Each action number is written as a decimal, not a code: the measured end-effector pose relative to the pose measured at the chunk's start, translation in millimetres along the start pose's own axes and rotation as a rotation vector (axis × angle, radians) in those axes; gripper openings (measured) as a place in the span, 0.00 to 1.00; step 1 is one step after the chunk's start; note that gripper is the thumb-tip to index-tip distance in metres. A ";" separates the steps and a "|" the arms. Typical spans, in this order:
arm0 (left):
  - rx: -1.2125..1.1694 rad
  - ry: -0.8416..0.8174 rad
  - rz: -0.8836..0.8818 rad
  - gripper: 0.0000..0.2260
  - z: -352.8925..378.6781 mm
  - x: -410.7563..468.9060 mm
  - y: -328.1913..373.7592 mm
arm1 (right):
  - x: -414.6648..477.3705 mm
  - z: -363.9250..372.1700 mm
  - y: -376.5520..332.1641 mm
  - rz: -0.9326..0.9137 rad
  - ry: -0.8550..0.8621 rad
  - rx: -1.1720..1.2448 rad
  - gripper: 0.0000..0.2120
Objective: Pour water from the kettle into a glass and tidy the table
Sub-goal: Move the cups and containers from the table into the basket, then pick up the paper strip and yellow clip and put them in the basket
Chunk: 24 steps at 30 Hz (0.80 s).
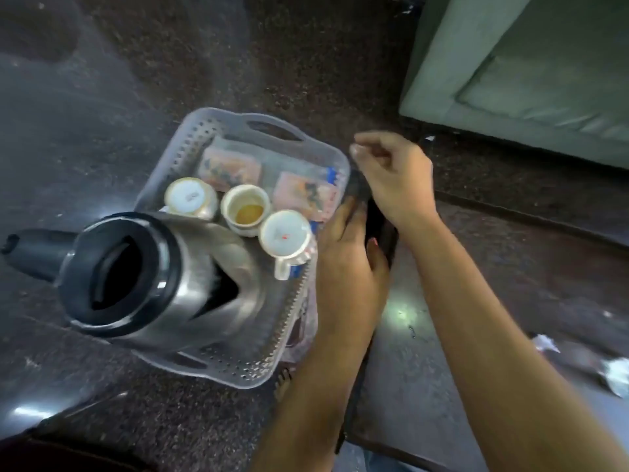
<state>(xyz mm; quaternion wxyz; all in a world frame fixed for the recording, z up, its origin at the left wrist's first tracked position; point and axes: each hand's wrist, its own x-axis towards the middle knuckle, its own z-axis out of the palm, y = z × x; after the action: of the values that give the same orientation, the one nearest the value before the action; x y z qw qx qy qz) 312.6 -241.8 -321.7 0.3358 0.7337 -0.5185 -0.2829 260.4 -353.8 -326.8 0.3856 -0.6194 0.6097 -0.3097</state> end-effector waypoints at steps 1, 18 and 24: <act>0.005 -0.043 0.031 0.21 13.0 -8.8 5.8 | -14.5 -22.6 19.6 0.064 0.064 -0.011 0.10; 0.387 -0.706 -0.042 0.21 248.8 -133.0 40.7 | -220.3 -186.7 230.8 0.751 0.392 -0.017 0.09; 0.511 -0.586 -0.097 0.12 269.1 -155.7 37.9 | -252.1 -214.3 252.7 0.766 0.405 0.080 0.09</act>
<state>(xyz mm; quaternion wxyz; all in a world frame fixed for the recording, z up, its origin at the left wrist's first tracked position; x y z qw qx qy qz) 38.5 -156.4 -446.9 -0.0338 0.7055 -0.6109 -0.3577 -69.4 -114.3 -411.7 0.3689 -0.2598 0.8464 -0.2828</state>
